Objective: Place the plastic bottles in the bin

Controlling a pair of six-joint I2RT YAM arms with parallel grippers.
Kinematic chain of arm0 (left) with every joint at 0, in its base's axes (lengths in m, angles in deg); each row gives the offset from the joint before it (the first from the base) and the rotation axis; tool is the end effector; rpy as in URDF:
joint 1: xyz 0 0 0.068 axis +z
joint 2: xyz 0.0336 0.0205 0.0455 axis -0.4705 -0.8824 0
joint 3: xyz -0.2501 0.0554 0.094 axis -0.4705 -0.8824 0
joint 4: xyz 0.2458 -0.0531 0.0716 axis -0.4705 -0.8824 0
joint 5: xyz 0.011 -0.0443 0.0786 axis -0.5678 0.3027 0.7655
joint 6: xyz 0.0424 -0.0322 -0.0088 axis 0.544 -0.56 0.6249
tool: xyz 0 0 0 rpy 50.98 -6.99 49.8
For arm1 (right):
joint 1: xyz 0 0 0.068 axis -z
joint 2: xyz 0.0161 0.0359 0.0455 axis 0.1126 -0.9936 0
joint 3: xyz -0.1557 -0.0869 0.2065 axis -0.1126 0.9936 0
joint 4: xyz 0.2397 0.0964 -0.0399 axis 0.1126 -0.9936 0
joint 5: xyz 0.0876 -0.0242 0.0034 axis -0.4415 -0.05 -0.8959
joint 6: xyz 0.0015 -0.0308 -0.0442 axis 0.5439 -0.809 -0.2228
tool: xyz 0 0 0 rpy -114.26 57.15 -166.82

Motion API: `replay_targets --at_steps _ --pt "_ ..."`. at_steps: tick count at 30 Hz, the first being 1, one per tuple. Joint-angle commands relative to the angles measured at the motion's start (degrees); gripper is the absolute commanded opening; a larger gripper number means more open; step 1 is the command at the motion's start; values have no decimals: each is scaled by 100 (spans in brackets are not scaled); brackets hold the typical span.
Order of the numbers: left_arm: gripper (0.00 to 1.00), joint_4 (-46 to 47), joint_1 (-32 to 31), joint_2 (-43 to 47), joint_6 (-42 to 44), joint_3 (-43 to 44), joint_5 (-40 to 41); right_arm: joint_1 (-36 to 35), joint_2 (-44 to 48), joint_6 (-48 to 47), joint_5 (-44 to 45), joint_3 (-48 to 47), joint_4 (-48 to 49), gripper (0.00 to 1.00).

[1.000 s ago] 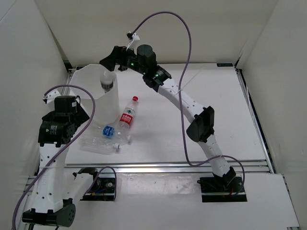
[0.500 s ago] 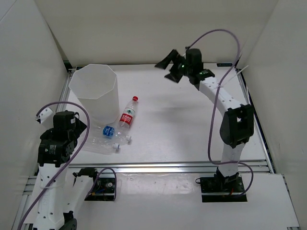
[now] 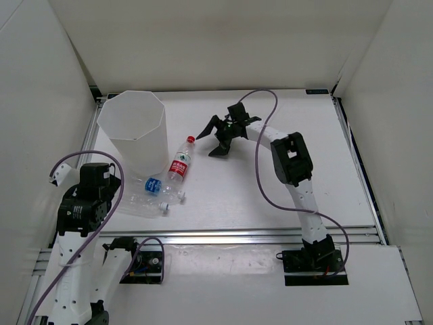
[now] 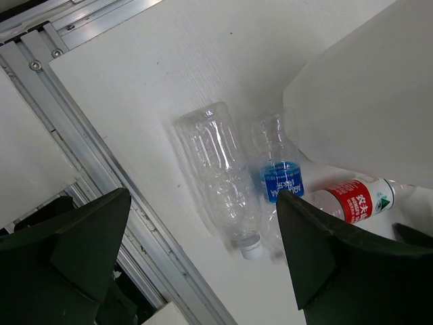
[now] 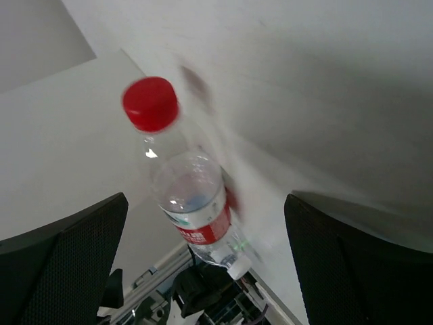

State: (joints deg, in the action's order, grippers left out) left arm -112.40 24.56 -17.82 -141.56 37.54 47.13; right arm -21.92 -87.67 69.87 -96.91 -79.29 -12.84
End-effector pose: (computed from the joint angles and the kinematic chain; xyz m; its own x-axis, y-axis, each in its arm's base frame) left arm 0.0813 0.0146 0.3451 -0.2394 -0.6616 -0.7106 -0.8072 0.5424 -0.2331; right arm 0.4555 0.2704 0.1349 -0.9530 0.2909 0.0845 0.2378 0.5460 0.8033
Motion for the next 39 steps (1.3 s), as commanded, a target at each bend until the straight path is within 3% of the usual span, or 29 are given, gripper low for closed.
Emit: replay_targets --at_steps 1,5,8,20,23,24,27,31,39 --pt "100 -260 -27 -26 -312 -68 137 -114 -368 155 -596 -1003 20 100" --pt "100 -322 -27 -26 -313 -120 137 -308 -1089 313 -868 -2127 19 100" --pt "100 -436 -27 -79 -313 -120 137 -431 -1528 462 -938 -2420 19 100" --pt "100 -551 -27 -351 -76 -129 85 -537 -2091 805 -1220 -2420 335 100" --pt "100 -551 -27 -351 -76 -129 23 -537 -2092 805 -1220 -2307 335 89" --pt "100 -551 -27 -351 -76 -129 23 -537 -2014 727 -1220 -2254 335 85" --pt "100 -551 -27 -351 -76 -129 23 -537 -1951 516 -1273 -2174 248 83" --pt "100 -551 -27 -298 -129 -182 23 -537 -1820 -2 -1282 -2245 -313 94" --pt "100 -551 -27 -246 -14 -182 -30 -976 -1582 -970 -702 -2323 -1018 94"
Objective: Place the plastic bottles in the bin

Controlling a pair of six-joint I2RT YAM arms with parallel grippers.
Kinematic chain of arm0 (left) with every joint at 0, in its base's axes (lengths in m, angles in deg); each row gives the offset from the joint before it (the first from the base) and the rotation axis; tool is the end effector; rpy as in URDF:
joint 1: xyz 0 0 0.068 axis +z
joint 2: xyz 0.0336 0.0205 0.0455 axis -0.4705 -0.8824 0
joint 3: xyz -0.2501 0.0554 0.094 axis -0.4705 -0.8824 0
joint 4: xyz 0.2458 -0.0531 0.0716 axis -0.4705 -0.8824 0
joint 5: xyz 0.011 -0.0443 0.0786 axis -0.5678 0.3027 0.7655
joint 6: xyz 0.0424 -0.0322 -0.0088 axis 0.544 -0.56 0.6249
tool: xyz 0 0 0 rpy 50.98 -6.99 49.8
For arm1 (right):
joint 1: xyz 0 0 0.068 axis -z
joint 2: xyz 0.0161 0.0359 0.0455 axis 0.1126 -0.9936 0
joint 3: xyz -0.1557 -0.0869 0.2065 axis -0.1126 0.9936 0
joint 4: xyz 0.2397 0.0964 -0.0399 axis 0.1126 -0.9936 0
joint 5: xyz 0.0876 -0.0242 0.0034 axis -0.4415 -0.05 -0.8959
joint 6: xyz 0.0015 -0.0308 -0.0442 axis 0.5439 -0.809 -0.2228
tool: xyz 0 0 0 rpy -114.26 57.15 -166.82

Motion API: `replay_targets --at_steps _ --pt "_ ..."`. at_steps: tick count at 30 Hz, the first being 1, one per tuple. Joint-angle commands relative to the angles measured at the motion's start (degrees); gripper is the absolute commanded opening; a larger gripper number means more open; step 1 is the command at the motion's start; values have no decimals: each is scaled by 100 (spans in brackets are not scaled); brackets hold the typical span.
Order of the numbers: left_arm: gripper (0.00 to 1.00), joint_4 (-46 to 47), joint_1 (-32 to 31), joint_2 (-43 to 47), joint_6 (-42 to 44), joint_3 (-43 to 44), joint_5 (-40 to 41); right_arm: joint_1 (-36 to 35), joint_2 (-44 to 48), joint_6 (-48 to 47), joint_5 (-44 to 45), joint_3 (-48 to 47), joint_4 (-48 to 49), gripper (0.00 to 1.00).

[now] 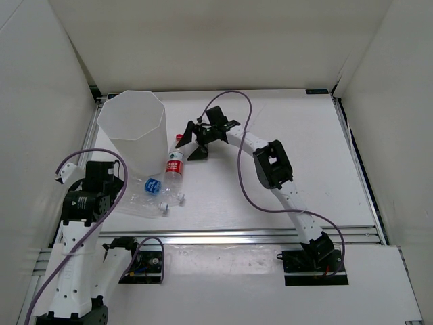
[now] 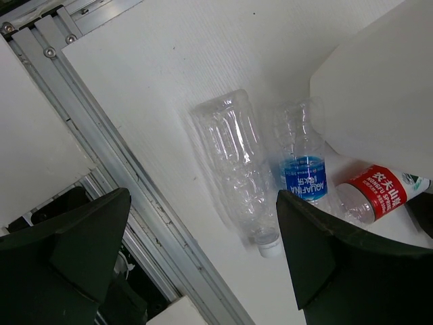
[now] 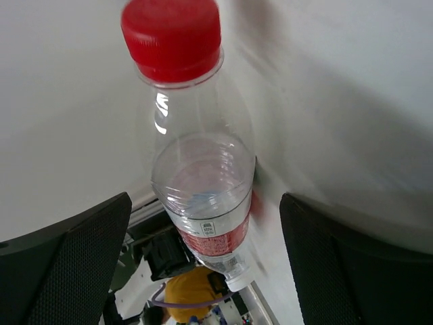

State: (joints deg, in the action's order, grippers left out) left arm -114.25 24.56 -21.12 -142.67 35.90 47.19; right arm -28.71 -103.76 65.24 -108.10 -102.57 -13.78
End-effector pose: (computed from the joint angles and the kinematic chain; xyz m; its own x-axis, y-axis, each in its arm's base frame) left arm 0.0930 0.0139 0.3318 -0.3053 -0.6666 -0.6801 -0.8351 0.5306 -0.1451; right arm 0.4599 0.3565 0.1146 -0.9997 -0.0132 0.0195 0.0117 0.4404 0.8977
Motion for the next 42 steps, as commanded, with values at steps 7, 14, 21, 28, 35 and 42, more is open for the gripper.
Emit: replay_targets --at_steps 7,14,21,28,35,42 --pt "100 -418 -27 190 343 -18 -255 -551 -88 -630 655 -171 -924 90" --pt "100 -418 -27 243 537 96 -431 -683 -88 -638 707 -58 -775 78" --pt "100 -348 -27 295 528 96 -545 -482 605 -752 655 847 -783 44" --pt "100 4 -27 295 466 149 -371 -7 2564 -1578 1075 1815 -1091 34" --pt "100 758 -27 690 291 -237 -291 -191 3043 -1386 2200 -915 -838 35" --pt "100 893 -27 946 414 -308 -379 -841 2884 -1736 3000 -1453 1043 37"
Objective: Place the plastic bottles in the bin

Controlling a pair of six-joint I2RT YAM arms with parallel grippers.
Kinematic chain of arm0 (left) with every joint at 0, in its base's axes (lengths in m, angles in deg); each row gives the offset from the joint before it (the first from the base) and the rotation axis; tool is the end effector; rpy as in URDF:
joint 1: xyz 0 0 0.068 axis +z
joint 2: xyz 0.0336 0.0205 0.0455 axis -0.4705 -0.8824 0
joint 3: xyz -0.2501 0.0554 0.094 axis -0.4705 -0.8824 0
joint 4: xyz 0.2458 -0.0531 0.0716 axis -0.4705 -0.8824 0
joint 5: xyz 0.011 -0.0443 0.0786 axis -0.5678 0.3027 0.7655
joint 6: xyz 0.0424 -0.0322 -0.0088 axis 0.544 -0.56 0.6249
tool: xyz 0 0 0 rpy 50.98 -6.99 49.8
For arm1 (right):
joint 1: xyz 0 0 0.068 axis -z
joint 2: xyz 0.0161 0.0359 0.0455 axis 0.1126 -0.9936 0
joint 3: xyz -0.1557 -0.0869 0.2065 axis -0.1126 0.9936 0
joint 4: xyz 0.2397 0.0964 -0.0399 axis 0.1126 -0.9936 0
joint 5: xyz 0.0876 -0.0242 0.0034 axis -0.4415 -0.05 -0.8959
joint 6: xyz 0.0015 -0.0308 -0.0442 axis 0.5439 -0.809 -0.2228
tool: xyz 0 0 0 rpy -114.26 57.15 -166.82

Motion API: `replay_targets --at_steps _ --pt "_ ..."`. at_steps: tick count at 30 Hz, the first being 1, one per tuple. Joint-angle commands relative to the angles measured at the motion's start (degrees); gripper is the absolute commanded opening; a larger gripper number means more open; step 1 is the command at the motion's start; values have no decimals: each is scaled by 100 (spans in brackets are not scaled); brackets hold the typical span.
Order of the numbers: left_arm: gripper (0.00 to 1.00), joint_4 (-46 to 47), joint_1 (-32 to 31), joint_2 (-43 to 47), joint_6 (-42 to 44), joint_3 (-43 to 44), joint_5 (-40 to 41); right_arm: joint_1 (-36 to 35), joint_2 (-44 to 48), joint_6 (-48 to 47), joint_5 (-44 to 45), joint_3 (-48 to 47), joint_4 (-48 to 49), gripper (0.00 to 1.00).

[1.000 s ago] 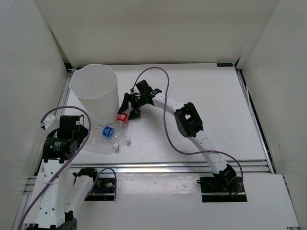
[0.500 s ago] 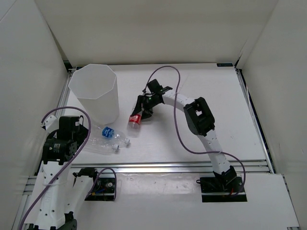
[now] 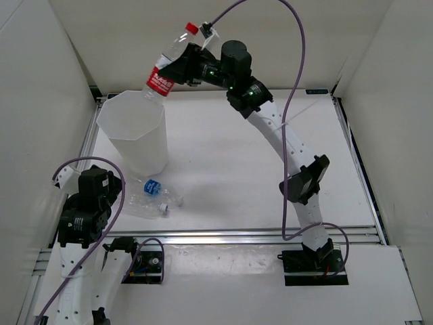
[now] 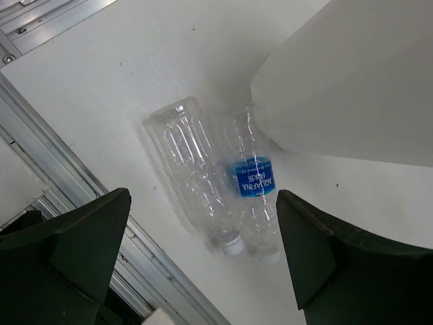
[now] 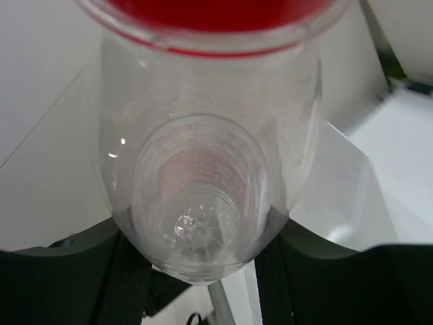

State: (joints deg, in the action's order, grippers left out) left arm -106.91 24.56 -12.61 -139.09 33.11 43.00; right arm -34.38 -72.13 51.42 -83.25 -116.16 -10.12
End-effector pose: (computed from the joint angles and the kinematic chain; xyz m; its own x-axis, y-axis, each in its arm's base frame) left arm 0.0746 0.0128 0.3348 -0.2290 -0.6697 -0.7064 -0.7412 0.5904 -0.3194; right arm 0.3529 0.3237 0.4918 -0.5542 0.3663 -0.7474 -0.7132 0.2540 0.6533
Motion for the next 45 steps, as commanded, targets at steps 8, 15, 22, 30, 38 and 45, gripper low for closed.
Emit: replay_targets --at_steps 8,15,22,30,38,45 --pt "100 -159 -27 315 46 -151 -11 -1004 -912 -1796 1833 -289 1716 35" --pt "100 -159 -27 429 -181 -353 -434 -1066 -975 -1620 1721 -289 1314 90" --pt "100 342 -27 657 -743 -863 -741 -1014 132 -2516 2492 212 -100 100" --pt "100 561 -27 439 -2255 -1469 -864 -645 1618 -2579 3249 1607 -1516 100" --pt "100 1299 -27 -158 -2520 -2259 -1400 -592 1812 -2429 2924 1891 -2537 100" --pt "100 2284 -27 -660 -2626 -2665 -1787 -197 1874 -2491 2644 1926 -2687 100"
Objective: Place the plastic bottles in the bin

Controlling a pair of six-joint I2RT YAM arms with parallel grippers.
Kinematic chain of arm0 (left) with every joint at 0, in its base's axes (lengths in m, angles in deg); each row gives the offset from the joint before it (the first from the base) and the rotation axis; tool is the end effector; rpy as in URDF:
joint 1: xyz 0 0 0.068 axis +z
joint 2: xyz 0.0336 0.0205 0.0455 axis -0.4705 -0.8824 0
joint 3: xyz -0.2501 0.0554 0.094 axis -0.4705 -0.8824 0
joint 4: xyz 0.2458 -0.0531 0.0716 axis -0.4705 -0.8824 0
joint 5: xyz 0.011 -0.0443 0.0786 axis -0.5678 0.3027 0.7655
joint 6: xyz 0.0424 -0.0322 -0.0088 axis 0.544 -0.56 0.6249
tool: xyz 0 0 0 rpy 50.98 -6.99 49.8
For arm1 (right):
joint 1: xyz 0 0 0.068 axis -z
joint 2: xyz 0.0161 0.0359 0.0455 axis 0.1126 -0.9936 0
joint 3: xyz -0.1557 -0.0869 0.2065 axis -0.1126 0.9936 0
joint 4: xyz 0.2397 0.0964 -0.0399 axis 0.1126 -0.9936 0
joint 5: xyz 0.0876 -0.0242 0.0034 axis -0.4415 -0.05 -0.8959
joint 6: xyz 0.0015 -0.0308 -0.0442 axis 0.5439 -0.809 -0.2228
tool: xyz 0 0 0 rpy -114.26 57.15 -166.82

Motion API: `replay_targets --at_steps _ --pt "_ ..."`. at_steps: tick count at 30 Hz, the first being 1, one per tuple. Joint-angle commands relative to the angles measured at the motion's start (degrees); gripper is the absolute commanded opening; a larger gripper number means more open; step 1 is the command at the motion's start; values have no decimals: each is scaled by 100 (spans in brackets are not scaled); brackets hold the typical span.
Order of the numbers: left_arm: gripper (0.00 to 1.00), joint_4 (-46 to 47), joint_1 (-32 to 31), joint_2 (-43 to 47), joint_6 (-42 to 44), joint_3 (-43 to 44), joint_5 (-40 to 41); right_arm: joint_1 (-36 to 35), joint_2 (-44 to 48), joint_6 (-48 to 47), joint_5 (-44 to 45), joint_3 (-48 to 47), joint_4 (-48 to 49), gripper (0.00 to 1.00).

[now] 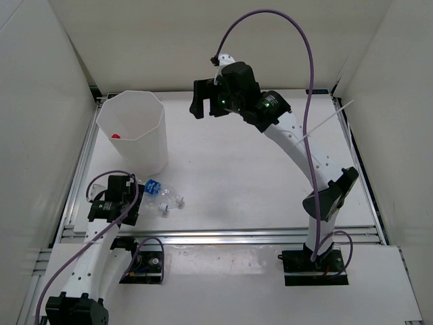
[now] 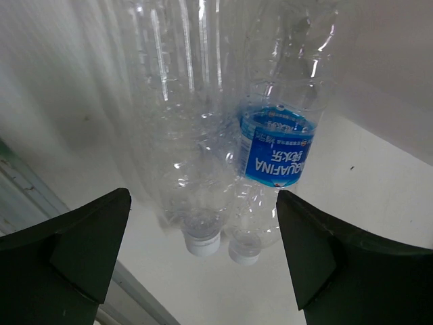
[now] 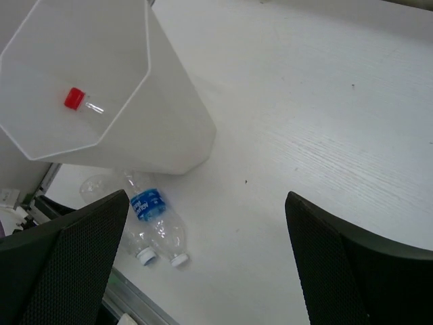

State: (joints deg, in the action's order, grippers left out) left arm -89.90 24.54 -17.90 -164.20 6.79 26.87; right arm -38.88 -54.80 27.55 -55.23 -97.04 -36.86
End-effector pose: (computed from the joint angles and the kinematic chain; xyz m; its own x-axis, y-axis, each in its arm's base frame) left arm 0.1182 0.0008 0.2074 -0.1545 -0.9396 -0.3055 -0.8603 0.2799 -0.4260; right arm 0.2884 0.2877 0.4656 -0.4635 0.0225 -0.8858 -0.5277 0.7960 0.2964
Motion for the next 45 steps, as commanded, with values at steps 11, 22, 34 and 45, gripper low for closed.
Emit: replay_targets --at_steps 11,22,34,45 --pt "100 1015 774 -1309 475 -261 -560 833 193 106 -580 172 -66 100" --pt "54 1191 959 -1442 597 -385 -737 1071 88 212 -809 225 -66 100" --pt "50 -1024 1241 -747 1071 3514 939 1124 35 326 -871 172 -66 100" --pt "45 531 1030 -2360 2268 5765 388 1124 35 379 -976 225 -119 100"
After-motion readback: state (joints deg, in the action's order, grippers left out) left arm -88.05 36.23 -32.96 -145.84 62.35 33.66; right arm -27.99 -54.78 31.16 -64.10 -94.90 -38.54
